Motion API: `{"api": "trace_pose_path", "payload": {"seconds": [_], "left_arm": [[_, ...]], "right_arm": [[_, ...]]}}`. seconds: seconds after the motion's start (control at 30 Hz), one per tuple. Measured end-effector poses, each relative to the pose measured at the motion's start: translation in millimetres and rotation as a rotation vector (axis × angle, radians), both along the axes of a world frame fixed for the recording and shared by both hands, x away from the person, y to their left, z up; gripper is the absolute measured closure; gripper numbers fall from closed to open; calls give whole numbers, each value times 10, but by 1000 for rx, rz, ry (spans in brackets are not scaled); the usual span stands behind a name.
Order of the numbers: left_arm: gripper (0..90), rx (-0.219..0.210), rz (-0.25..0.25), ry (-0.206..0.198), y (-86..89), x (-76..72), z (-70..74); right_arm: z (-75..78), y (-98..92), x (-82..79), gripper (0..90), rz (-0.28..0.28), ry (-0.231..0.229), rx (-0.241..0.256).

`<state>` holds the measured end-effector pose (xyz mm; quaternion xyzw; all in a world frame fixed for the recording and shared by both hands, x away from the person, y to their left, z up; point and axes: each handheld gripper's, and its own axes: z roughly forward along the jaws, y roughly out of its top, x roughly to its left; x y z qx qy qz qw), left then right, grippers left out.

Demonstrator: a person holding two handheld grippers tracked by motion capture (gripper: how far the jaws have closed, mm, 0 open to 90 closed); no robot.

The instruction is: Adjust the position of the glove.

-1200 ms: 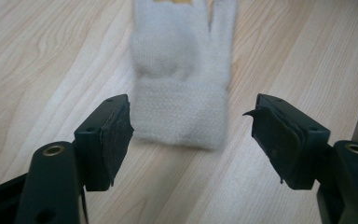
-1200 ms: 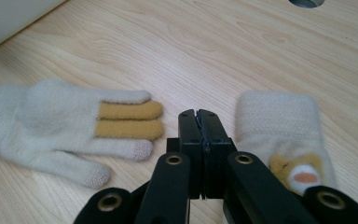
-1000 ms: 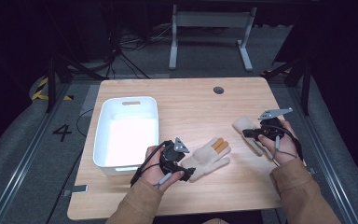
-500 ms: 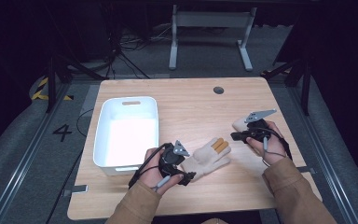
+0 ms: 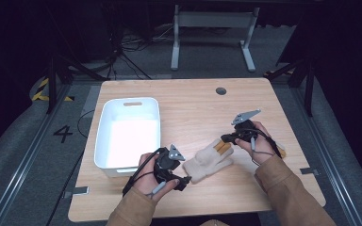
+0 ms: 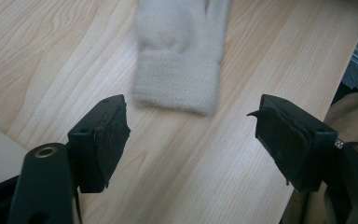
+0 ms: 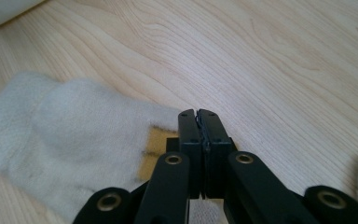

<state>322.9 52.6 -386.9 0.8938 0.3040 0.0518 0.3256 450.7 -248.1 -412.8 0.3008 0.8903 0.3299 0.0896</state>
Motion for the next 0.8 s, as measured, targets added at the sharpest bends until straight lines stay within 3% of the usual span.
{"api": "trace_pose_path", "payload": {"seconds": [0.33, 0.53, 0.8], "left_arm": [[256, 11, 15, -5, 33, -20, -17], [251, 24, 13, -4, 23, -20, -33], [248, 25, 7, -2, 5, -3, -41]], "right_arm": [[-121, 109, 78, 890, 11, 3, -26], [-214, 182, 104, 890, 13, 14, -65], [-247, 161, 94, 891, 12, 29, -92]]}}
